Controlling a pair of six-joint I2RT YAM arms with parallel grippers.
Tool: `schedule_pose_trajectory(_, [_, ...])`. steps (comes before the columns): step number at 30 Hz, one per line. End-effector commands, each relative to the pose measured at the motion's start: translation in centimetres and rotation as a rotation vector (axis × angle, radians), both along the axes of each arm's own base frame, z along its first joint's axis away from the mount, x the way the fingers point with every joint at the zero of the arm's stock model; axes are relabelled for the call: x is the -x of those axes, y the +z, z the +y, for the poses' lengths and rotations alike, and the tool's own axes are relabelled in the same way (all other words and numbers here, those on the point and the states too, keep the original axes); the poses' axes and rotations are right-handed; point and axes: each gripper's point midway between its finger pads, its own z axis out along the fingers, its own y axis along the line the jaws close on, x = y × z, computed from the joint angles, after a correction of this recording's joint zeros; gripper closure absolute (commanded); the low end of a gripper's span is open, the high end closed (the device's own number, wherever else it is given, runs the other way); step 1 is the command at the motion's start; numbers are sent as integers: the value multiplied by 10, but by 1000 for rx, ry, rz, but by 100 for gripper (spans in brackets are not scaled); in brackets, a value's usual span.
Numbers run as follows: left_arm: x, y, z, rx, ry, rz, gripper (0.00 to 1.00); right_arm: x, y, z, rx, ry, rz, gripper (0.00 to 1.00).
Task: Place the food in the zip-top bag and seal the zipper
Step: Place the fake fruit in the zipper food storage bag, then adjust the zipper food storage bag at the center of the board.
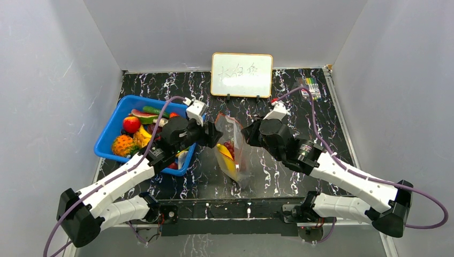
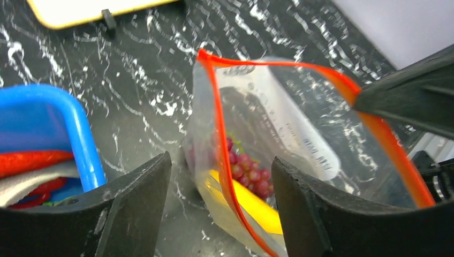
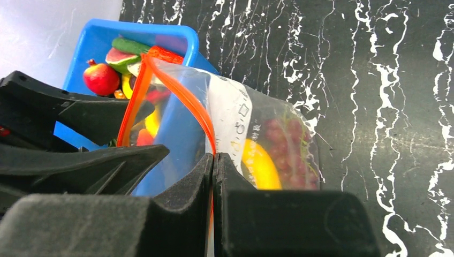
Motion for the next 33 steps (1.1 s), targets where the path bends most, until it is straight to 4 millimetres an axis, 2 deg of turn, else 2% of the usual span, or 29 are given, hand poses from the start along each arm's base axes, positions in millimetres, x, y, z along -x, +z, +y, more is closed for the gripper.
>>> schedule_pose_trajectory(1, [0,1,4,-11,46,56,40,-5,11,-4,35,-3,-37,100])
schedule_pose_trajectory(5, [8,13,-7,55,-20,49,85,-3,6,1,80,29,-4,100])
schedule_pose_trajectory(6, [9,16,-10,76,-30,49,92,-1,8,5,75,51,0,100])
schedule_pose_trajectory(8, [12,25,-14,114,-51,44,100,1,14,14,58,89,5,94])
schedule_pose_trajectory(14, [16,46,-26,203,-98,27,100,-1,15,26,56,115,17,85])
schedule_pose_trajectory(16, [14,47,-28,202,-98,30,100,-3,16,27,57,113,16,90])
schedule_pose_trajectory(17, [12,46,-29,195,-97,35,100,-6,17,23,69,90,12,98])
schedule_pose_trajectory(18, [11,46,-29,191,-92,36,100,-7,18,19,85,73,13,100])
schedule_pose_trajectory(21, [2,45,-22,174,-21,40,100,-14,31,-6,133,-30,-20,100])
schedule_pose_trajectory(24, [-9,41,-7,138,108,96,100,-10,40,-20,147,-62,-22,100])
schedule_pose_trajectory(28, [-12,44,-11,132,103,100,100,-6,36,-17,119,-39,-17,100])
schedule_pose_trajectory(30, [-11,44,-17,143,74,105,96,-7,33,-15,124,-33,-22,100])
schedule_pose_trajectory(33, [-12,48,-19,154,79,119,80,-10,31,-11,125,-29,-25,100])
